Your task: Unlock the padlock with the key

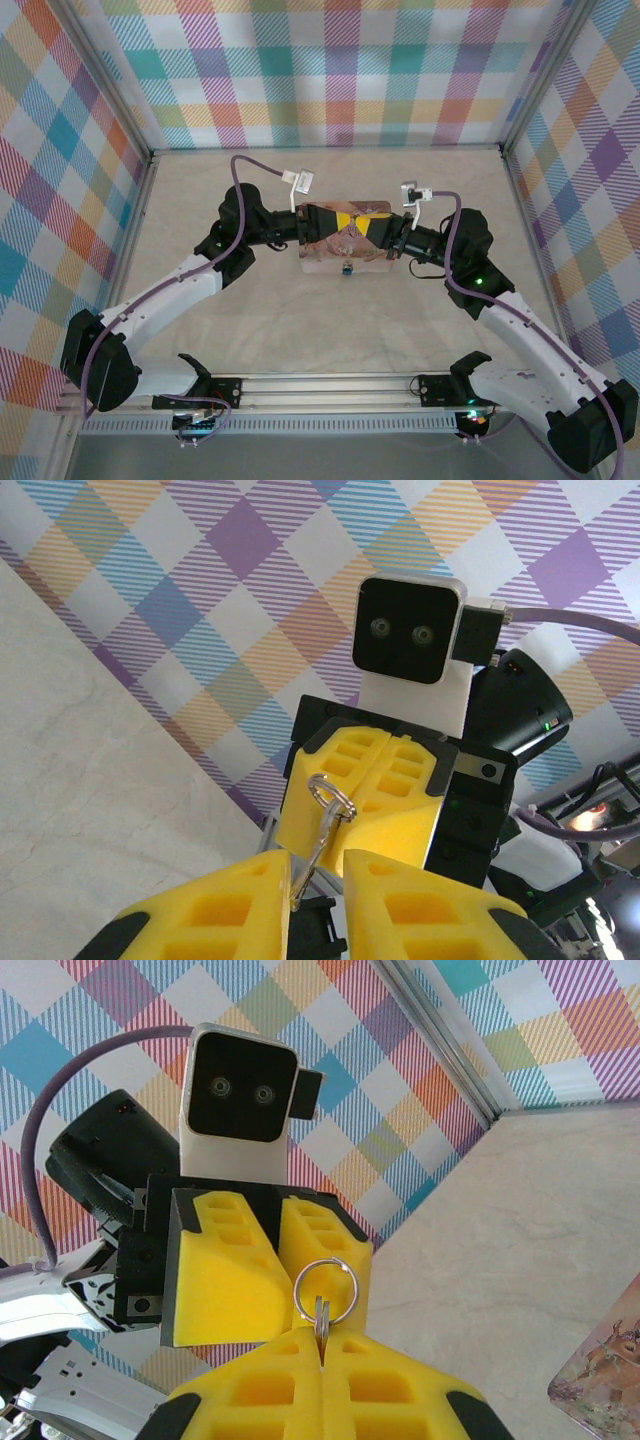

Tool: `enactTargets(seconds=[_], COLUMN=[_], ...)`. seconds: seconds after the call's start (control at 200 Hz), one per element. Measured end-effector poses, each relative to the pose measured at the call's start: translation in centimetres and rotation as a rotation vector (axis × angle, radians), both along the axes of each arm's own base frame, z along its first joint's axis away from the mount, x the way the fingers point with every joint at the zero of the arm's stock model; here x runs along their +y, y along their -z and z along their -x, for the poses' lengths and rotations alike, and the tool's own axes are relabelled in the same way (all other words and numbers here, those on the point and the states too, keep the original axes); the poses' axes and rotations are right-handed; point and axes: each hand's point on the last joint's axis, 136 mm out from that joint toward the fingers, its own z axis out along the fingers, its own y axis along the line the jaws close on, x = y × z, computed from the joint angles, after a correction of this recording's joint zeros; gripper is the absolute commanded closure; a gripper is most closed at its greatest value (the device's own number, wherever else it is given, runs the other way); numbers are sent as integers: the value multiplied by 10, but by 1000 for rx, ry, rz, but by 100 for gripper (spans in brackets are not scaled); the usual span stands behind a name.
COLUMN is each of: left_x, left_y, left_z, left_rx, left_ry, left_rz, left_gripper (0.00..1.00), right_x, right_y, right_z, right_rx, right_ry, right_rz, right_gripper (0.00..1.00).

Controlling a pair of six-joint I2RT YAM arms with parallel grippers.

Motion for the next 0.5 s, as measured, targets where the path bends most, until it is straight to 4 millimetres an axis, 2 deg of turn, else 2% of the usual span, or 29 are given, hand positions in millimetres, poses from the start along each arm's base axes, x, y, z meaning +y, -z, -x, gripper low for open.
enactTargets(seconds=[0.07, 0.155, 0.29, 0.425, 0.5], left_x=[0, 1, 2, 2, 2], left_y=[-1, -1, -1, -2, -2], left_z=[0, 1, 2, 3, 3], left_rx=[-1, 0, 0, -1, -1], left_ry=[0, -2, 0, 1, 1], left_rz=[1, -2, -4, -3, -3], left_gripper=[80, 89, 97, 97, 90], right_x=[0, 0, -2, -2, -1], right_y=[1, 1, 0, 1, 1], right_z=[1, 2, 5, 5, 5], right_rx=[0, -2, -5, -4, -4], right_ry=[-3, -7, -7, -8, -12], right_rz=[0, -4, -9, -9, -9], right_gripper=[100, 100, 100, 100, 100])
